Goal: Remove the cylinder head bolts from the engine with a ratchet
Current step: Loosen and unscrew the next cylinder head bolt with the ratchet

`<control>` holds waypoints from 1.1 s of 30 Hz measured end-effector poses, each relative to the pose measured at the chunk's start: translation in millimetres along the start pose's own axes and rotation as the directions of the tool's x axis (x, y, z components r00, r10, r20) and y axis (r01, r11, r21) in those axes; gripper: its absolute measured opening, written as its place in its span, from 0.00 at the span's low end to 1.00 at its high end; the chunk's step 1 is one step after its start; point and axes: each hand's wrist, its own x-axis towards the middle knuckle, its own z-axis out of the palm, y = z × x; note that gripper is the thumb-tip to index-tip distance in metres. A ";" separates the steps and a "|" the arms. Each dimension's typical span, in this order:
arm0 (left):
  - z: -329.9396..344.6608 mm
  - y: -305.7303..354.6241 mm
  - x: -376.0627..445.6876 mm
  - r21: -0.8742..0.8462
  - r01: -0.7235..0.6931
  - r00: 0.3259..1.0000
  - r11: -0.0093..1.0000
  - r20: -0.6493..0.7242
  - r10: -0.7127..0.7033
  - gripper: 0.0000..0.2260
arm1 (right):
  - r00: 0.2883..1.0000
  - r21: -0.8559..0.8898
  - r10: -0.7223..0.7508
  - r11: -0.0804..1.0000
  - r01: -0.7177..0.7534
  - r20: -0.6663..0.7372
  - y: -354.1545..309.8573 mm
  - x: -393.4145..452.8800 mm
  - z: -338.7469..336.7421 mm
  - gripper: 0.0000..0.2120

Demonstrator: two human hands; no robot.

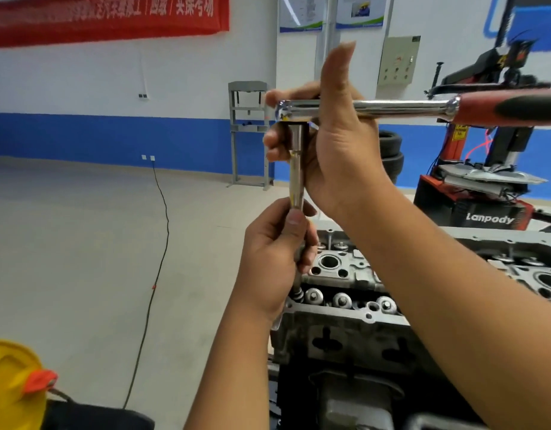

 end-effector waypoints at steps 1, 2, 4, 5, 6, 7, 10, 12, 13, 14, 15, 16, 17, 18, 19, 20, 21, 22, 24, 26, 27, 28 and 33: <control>0.5 1.0 -0.6 0.008 0.005 1.000 1.000 -0.002 -0.005 0.09 | 0.999 0.022 0.041 0.999 -0.041 -0.027 -2.4 -1.4 1.7 0.23; 1.6 2.1 -0.9 0.012 0.008 1.000 1.000 -0.006 -0.008 0.09 | 0.995 0.041 0.089 0.995 -0.087 -0.050 -5.6 -2.3 3.3 0.23; 3.0 3.3 -1.7 0.023 0.010 1.000 1.000 -0.010 -0.010 0.09 | 0.969 -0.005 0.202 0.979 -0.204 -0.140 -11.4 -5.5 2.2 0.24; 3.5 4.3 -2.2 0.034 0.010 1.000 0.999 -0.009 -0.010 0.09 | 0.939 -0.110 0.271 0.948 -0.298 -0.211 -15.6 -10.4 0.5 0.26; 3.8 5.5 -2.8 0.051 0.014 1.000 0.999 -0.004 -0.014 0.09 | 0.901 -0.242 0.334 0.883 -0.402 -0.277 -21.7 -18.2 -2.0 0.28; 4.0 6.7 -3.5 0.072 0.019 1.000 0.997 0.007 -0.019 0.09 | 0.875 -0.367 0.369 0.802 -0.470 -0.313 -30.2 -28.0 -5.4 0.28; 4.0 8.5 -5.7 0.144 0.027 0.997 0.989 0.062 -0.036 0.11 | 0.979 -0.787 0.138 0.582 -0.204 -0.152 -68.6 -57.9 -13.7 0.17; 4.2 9.4 -7.2 0.162 0.026 0.997 0.986 0.070 -0.037 0.12 | 0.966 -0.948 -0.205 0.242 0.208 0.160 -100.1 -59.7 -16.1 0.12; 4.5 10.9 -7.3 0.170 0.023 0.997 0.985 0.067 -0.035 0.12 | 0.925 -0.959 -0.275 0.029 0.281 0.262 -112.9 -52.7 -18.0 0.11; 4.7 12.0 -7.7 0.180 0.023 0.997 0.983 0.062 -0.035 0.12 | 0.921 -0.955 -0.253 -0.110 0.276 0.296 -121.9 -43.6 -19.6 0.09; 4.7 12.5 -9.0 0.189 0.025 0.998 0.982 0.059 -0.037 0.12 | 0.962 -0.966 -0.137 -0.147 0.214 0.234 -127.9 -35.5 -16.9 0.10; 5.0 12.8 -11.0 0.197 0.024 0.998 0.980 0.059 -0.037 0.12 | 0.995 -0.988 0.044 -0.126 0.093 0.088 -130.0 -30.0 -9.6 0.13; 5.4 13.4 -12.8 0.204 0.022 0.998 0.979 0.061 -0.035 0.13 | 0.971 -0.995 0.226 -0.078 -0.057 -0.073 -130.1 -26.3 -2.8 0.16; 5.7 14.0 -14.5 0.209 0.018 0.998 0.978 0.061 -0.032 0.13 | 0.916 -0.982 0.356 -0.033 -0.186 -0.185 -129.5 -23.8 2.4 0.20; 5.7 14.4 -16.0 0.209 0.015 0.998 0.978 0.060 -0.028 0.13 | 0.880 -0.974 0.429 -0.002 -0.226 -0.205 -129.0 -23.1 6.8 0.22; 5.4 14.9 -17.3 0.202 0.010 0.998 0.979 0.061 -0.023 0.13 | 0.875 -0.981 0.453 0.010 -0.196 -0.171 -129.4 -23.5 10.0 0.21; 5.2 15.2 -18.6 0.193 0.003 0.998 0.981 0.062 -0.015 0.13 | 0.881 -0.989 0.456 0.011 -0.147 -0.126 -130.4 -25.8 13.6 0.20; 5.0 15.4 -19.5 0.186 -0.005 0.998 0.983 0.061 -0.007 0.13 | 0.886 -0.995 0.456 0.004 -0.103 -0.090 -131.6 -28.7 16.7 0.17; 4.6 14.2 -21.1 0.177 -0.020 0.999 0.984 0.053 0.011 0.12 | 0.876 -0.997 0.476 0.000 -0.083 -0.073 -134.5 -36.4 20.4 0.11; 4.2 12.9 -21.4 0.163 -0.029 0.999 0.986 0.043 0.022 0.10 | 0.836 -0.991 0.540 0.032 -0.131 -0.093 -135.9 -43.9 21.7 0.08; 4.1 12.3 -21.4 0.157 -0.034 0.999 0.987 0.036 0.028 0.09 | 0.810 -0.986 0.579 0.065 -0.155 -0.089 -137.1 -45.2 23.7 0.09; 3.7 11.7 -21.6 0.150 -0.036 0.999 0.988 0.026 0.033 0.09 | 0.794 -0.984 0.604 0.093 -0.155 -0.067 -139.0 -42.3 24.8 0.11; 3.8 11.7 -24.3 0.211 -0.011 1.000 0.977 0.022 0.007 0.10 | 0.905 -0.935 0.415 -0.274 0.224 0.095 -133.6 -25.5 23.1 0.23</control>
